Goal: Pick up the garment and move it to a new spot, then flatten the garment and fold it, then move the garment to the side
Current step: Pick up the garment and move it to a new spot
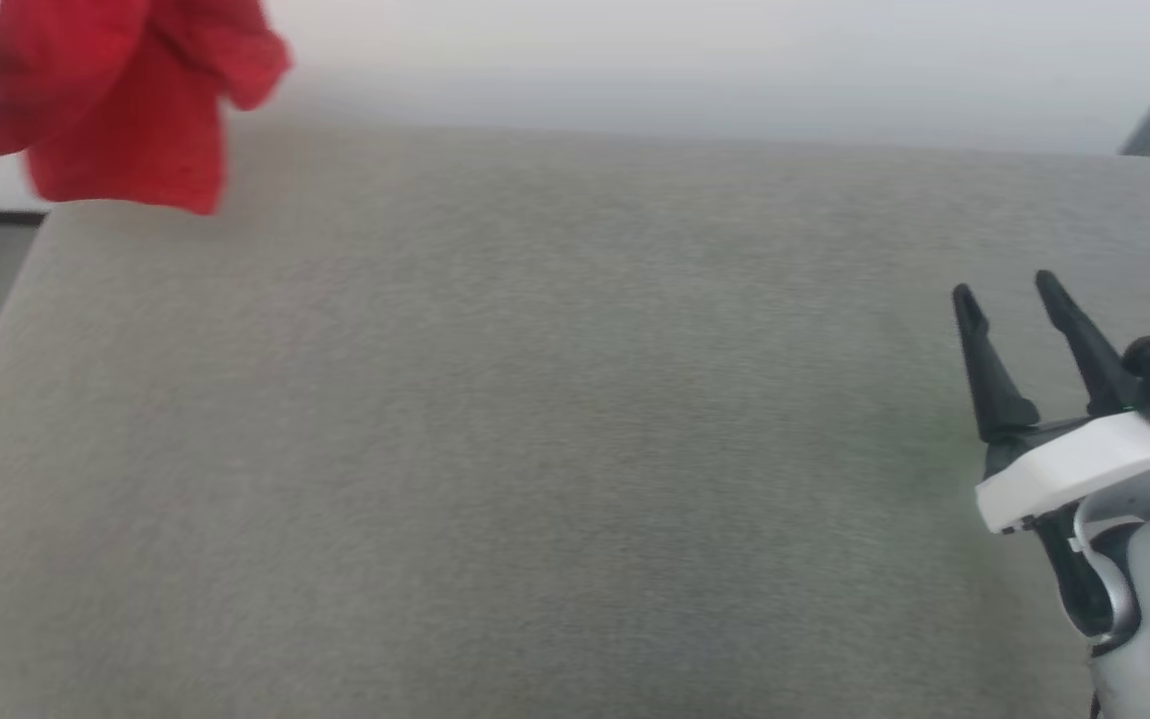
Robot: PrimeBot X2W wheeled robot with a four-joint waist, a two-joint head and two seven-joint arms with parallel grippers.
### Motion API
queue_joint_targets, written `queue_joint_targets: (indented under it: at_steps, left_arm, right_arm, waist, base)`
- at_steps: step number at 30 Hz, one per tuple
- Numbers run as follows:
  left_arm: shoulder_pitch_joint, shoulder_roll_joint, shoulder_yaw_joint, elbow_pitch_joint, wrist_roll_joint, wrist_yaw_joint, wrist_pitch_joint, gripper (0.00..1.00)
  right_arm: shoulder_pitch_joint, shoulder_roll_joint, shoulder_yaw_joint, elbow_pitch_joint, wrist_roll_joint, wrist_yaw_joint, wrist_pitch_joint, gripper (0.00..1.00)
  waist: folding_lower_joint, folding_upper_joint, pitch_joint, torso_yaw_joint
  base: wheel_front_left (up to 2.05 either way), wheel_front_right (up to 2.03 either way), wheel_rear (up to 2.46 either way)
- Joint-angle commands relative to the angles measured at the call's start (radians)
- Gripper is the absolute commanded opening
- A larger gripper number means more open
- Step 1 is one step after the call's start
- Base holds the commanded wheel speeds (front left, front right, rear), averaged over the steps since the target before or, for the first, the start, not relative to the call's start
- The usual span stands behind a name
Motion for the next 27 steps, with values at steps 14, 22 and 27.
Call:
queue_joint_targets:
  at_steps: [14, 22, 27]
  left_arm:
    - [0.167, -0.021, -0.07, -0.423, -0.035, 0.113, 0.205, 0.0]
    - [0.308, -0.089, -0.15, -0.526, -0.09, 0.162, 0.283, 0.0]
    - [0.397, -0.111, -0.199, -0.515, -0.096, 0.172, 0.284, 0.0]
  right_arm:
    - [0.042, 0.027, -0.111, 0.011, -0.018, 0.0, -0.041, 1.0]
    - [0.063, 0.067, -0.141, 0.019, -0.014, 0.0, -0.062, 1.0]
    - [0.06, 0.088, -0.13, 0.036, -0.013, 0.0, -0.07, 1.0]
  waist:
    - [0.0, 0.0, 0.014, -0.259]
    - [0.0, 0.0, 0.046, -0.306]
    - [0.0, 0.0, 0.061, -0.312]
  base:
    - [0.0, 0.0, 0.0]
    - [0.0, 0.0, 0.0]
    - [0.0, 0.0, 0.0]
